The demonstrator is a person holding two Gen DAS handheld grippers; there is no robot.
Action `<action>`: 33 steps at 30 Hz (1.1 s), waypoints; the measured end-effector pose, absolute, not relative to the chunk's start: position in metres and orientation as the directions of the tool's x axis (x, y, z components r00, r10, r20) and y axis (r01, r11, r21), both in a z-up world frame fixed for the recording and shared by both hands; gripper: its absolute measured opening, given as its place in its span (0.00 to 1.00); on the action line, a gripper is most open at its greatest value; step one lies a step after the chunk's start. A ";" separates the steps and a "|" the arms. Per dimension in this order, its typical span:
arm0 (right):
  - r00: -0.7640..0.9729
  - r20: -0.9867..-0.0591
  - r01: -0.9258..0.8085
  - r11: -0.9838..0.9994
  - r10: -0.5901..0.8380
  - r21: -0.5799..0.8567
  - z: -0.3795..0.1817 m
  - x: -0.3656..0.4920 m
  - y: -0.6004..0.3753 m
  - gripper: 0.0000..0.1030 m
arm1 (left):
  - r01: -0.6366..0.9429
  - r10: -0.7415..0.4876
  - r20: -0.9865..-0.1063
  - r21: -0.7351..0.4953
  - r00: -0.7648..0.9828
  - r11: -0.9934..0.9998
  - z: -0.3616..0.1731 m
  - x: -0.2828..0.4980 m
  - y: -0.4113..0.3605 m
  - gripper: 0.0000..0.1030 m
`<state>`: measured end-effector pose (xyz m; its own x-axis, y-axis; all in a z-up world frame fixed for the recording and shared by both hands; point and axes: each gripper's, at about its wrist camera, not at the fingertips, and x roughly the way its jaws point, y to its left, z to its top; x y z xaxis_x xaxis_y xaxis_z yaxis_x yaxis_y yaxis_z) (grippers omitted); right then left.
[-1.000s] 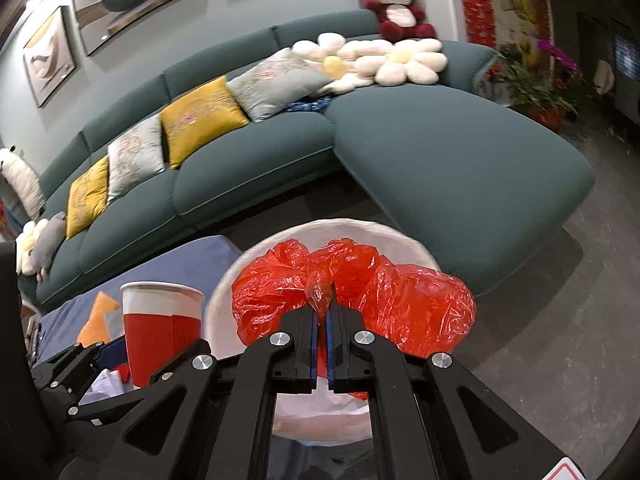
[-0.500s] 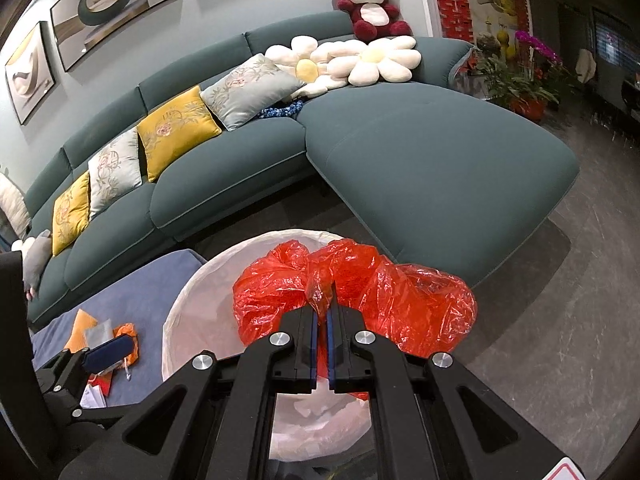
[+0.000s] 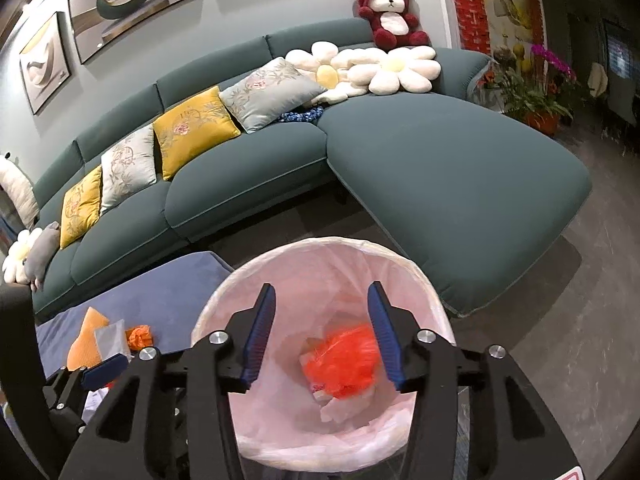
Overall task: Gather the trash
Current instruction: 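Move both open tools back to the trash pile, then grasp the white receipt paper with the left tool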
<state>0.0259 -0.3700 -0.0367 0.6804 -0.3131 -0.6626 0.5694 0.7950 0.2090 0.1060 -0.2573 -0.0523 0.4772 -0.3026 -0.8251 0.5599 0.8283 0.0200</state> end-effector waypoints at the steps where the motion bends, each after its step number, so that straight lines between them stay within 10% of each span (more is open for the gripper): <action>1: 0.684 -0.659 0.563 0.800 -0.311 0.207 -0.034 0.027 -0.365 0.51 | 0.547 -0.298 -0.825 0.016 0.480 0.837 -0.051 0.108 -0.249 0.87; 33: 0.635 -0.772 0.281 0.940 -0.033 0.192 -0.072 0.115 -0.133 0.61 | 0.351 -0.139 -0.848 0.059 0.512 0.934 -0.112 0.145 0.055 0.90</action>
<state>0.1147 -0.1334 -0.0721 0.6351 -0.0326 -0.7717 0.2810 0.9404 0.1915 0.1455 0.0554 -0.1123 0.5117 -0.1393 -0.8478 0.3514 0.9344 0.0586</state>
